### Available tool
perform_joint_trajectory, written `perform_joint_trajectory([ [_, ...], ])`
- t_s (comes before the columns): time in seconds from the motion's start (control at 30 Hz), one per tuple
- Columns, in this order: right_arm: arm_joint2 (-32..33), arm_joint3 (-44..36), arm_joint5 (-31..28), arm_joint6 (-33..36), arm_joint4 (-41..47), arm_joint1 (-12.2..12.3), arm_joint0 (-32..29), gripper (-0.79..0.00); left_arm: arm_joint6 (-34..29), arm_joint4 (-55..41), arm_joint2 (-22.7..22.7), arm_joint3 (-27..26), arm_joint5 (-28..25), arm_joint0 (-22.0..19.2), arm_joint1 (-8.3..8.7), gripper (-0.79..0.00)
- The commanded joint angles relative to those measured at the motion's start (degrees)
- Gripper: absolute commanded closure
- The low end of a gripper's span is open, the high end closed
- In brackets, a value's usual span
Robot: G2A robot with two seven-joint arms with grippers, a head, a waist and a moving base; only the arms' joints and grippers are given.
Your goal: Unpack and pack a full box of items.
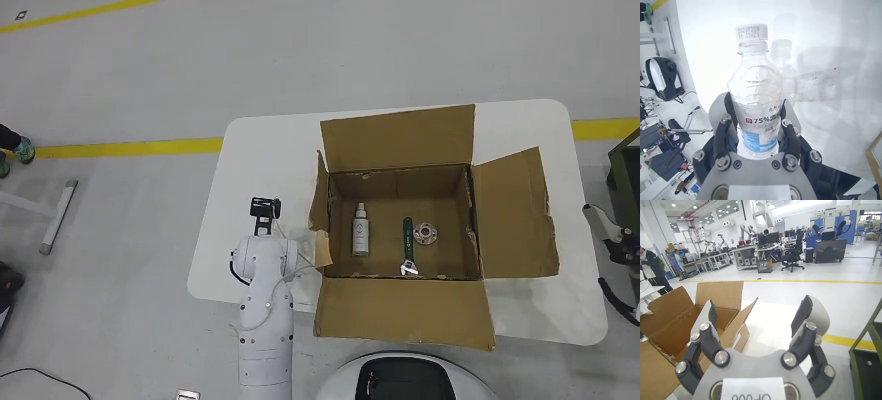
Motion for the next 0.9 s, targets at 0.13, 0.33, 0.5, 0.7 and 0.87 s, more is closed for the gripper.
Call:
perform_joint_trajectory([
  [0.13, 0.0, 0.0, 0.0, 0.0, 0.0, 0.0, 0.0, -0.785, -0.4, -1.2, -0.7, -3.6, 0.1, 0.8, 0.25, -0.785],
  [0.33, 0.0, 0.0, 0.0, 0.0, 0.0, 0.0, 0.0, -0.785, -2.0, -2.4, -1.3, -13.3, -0.7, 1.9, 0.52, -0.785],
  [0.5, 0.0, 0.0, 0.0, 0.0, 0.0, 0.0, 0.0, -0.785, -6.0, -6.9, -2.9, -25.5, -2.4, 0.3, 0.66, -0.785],
  [0.7, 0.0, 0.0, 0.0, 0.0, 0.0, 0.0, 0.0, -0.785, -11.6, -18.9, -1.4, -39.0, -4.1, -5.3, 0.43, -0.785],
  [0.87, 0.0, 0.0, 0.0, 0.0, 0.0, 0.0, 0.0, -0.785, -13.6, -29.0, 2.2, -43.3, -4.0, -7.4, 0.23, -0.111],
])
